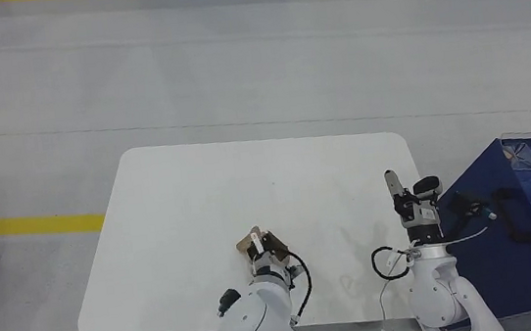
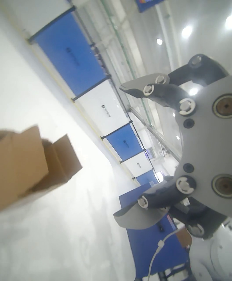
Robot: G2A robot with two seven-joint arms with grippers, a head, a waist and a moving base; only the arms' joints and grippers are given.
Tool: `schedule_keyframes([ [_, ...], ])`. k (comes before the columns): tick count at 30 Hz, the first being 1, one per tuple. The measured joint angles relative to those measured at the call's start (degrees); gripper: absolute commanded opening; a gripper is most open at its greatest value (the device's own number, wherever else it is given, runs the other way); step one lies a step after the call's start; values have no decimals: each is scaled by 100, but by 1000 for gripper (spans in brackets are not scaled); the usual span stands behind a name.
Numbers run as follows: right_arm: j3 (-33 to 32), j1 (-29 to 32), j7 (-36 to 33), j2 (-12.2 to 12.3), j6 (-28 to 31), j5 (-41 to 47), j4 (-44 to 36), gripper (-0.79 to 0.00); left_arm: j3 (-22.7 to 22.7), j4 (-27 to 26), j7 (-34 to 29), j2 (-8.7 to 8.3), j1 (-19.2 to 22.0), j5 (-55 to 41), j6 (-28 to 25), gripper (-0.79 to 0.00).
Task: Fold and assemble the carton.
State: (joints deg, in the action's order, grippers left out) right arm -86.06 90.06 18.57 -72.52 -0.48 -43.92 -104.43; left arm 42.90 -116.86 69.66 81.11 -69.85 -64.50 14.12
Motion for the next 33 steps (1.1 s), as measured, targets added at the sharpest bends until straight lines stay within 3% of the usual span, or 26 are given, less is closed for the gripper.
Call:
schedule_keyframes([
  [2, 0, 0, 0, 0, 0, 0, 0, 0, 166, -276, -498, -143, -274, 576, 765, 0],
  [5, 0, 0, 0, 0, 0, 0, 0, 0, 506, -300, -1378, -309, -475, 1195, 1517, 0],
  [9, 0, 0, 0, 0, 0, 0, 0, 0, 999, -9, -2786, -513, -774, 1884, 1866, 0],
  [12, 0, 0, 0, 0, 0, 0, 0, 0, 1425, 201, -3920, -629, -947, 1795, 2110, 0],
  [14, 0, 0, 0, 0, 0, 0, 0, 0, 1471, 225, -4417, -644, -970, 1853, 2103, 0],
  [29, 16, 1, -16, 3, 15, -16, -13, 0, 1451, 219, -4134, -640, -965, 1859, 2097, 0],
  [33, 248, -206, -770, 4, -99, -411, 7, 0, 1306, -67, -4166, -730, -864, 2324, 2435, 0],
])
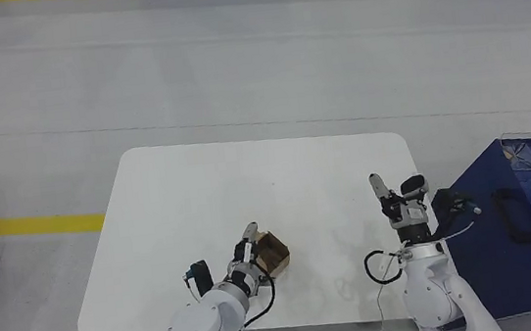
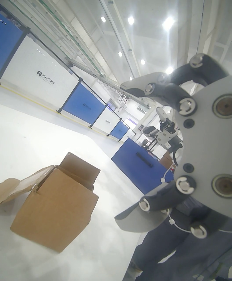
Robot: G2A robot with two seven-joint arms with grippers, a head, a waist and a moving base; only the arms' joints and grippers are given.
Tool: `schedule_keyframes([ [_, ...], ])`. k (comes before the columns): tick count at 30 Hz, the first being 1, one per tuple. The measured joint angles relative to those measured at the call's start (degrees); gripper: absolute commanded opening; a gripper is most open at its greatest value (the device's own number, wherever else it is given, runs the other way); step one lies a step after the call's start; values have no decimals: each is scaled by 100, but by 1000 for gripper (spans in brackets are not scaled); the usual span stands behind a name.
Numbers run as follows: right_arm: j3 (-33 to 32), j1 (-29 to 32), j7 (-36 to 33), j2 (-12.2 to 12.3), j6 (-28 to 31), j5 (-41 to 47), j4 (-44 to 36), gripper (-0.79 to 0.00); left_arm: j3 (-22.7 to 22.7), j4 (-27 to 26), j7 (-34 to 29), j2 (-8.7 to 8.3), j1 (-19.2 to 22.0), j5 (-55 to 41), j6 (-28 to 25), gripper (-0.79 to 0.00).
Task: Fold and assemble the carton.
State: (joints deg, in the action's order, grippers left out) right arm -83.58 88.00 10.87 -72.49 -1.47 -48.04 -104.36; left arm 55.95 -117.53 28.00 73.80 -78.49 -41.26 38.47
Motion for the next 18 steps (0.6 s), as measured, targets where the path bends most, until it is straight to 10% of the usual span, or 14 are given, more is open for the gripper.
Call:
schedule_keyframes([
  [7, 969, -766, -861, -94, -1186, -1597, 680, 0, -694, -469, -103, -361, -65, 3972, 1922, 0],
  [18, 2036, -1330, -1553, -265, -1287, -2358, 1618, 0, -753, 991, -2809, -546, 179, 6454, 1953, 0],
])
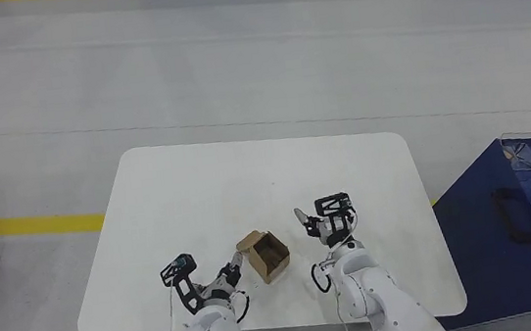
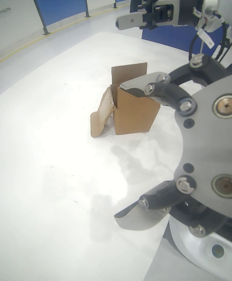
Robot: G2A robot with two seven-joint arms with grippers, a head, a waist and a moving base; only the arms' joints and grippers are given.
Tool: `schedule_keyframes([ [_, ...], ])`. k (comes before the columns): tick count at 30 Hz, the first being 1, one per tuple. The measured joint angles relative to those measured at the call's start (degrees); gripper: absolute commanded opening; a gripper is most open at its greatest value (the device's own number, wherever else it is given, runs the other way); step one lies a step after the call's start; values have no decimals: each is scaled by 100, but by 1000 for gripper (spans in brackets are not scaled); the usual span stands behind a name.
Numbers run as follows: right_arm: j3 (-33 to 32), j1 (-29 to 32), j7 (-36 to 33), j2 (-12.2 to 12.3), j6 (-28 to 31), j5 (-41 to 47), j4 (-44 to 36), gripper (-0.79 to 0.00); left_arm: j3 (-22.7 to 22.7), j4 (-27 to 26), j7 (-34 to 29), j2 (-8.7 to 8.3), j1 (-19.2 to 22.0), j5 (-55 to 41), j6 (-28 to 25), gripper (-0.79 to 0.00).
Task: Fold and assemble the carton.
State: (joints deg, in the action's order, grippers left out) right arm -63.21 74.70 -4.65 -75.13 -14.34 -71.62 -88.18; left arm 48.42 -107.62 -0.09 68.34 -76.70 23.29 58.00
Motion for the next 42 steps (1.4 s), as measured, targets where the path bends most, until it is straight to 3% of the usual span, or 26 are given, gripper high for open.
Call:
schedule_keyframes([
  [5, 221, -73, 79, -26, -16, -712, 362, 0, -85, 155, -686, 92, 52, 652, 0, 0],
  [10, 405, -191, 7, -94, 69, -684, 577, 0, -146, 327, -1193, 232, 155, 1196, 0, 0],
  [14, 551, -268, -172, -128, 568, -573, 682, 0, -200, 438, -1511, 378, 260, 1555, 0, 0],
  [19, 587, -269, -220, -146, 771, -573, 691, 0, -207, 648, -1774, 552, 341, 1873, 0, 0],
  [32, 649, -287, -418, -217, 657, -764, 798, 0, -94, 1140, -2571, 942, 426, 2893, 0, 0],
  [42, 689, -402, -414, -292, 297, -1031, 837, 0, -44, 1077, -2946, 1223, 335, 3381, 0, 0],
])
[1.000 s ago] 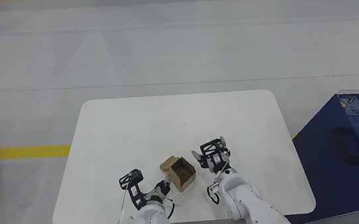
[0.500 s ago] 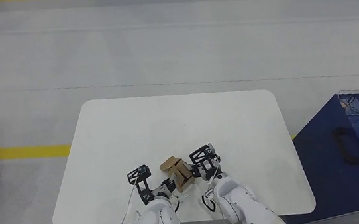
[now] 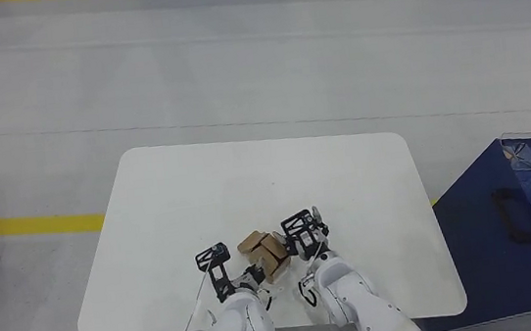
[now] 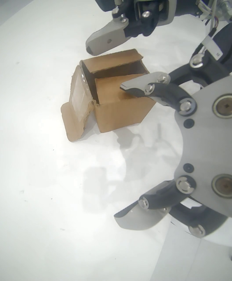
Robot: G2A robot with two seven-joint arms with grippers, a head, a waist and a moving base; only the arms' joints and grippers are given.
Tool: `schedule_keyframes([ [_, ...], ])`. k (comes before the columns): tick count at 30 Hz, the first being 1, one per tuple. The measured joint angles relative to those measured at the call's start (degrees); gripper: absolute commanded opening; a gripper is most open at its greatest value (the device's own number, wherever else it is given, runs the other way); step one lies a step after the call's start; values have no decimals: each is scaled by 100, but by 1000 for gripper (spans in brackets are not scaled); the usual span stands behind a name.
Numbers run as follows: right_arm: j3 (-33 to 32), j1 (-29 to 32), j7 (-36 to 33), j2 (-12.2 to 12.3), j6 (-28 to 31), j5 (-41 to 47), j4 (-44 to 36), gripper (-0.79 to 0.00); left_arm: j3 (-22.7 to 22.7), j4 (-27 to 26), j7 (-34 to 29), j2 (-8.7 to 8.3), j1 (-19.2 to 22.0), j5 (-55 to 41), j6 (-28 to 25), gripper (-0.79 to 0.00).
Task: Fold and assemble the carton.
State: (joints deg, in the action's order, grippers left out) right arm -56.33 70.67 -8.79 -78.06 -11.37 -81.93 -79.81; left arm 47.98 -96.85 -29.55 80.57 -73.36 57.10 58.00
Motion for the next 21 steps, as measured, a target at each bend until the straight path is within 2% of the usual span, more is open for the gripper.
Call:
schedule_keyframes([
  [3, 22, -28, 47, -34, -67, 30, -6, 0, 12, -155, 118, 88, -36, -47, 0, 0],
  [6, -84, 77, 250, -31, -54, 142, -159, 0, 202, -541, 716, 179, -269, -218, 0, 0],
  [8, -288, 266, 337, 18, 157, 282, -374, 0, 321, -858, 1208, 218, -474, -325, -3, 0],
  [12, -841, 750, 212, 194, 1053, 405, -855, 0, 590, -1260, 2047, 268, -905, -788, -392, 0],
  [14, -1183, 1027, 133, 311, 1845, 510, -1075, 0, 744, -1296, 2392, 290, -1084, -1082, -693, 0],
  [17, -1596, 1368, 86, 438, 2600, 398, -1270, 0, 806, -1236, 2693, 320, -1210, -1304, -989, 0],
  [19, -1699, 1483, 17, 476, 2785, 282, -1312, 0, 776, -1190, 2767, 337, -1232, -1333, -1071, 0],
  [21, -1637, 1497, -112, 478, 2631, 15, -1264, 0, 735, -1157, 2813, 356, -1229, -1336, -1124, 0],
])
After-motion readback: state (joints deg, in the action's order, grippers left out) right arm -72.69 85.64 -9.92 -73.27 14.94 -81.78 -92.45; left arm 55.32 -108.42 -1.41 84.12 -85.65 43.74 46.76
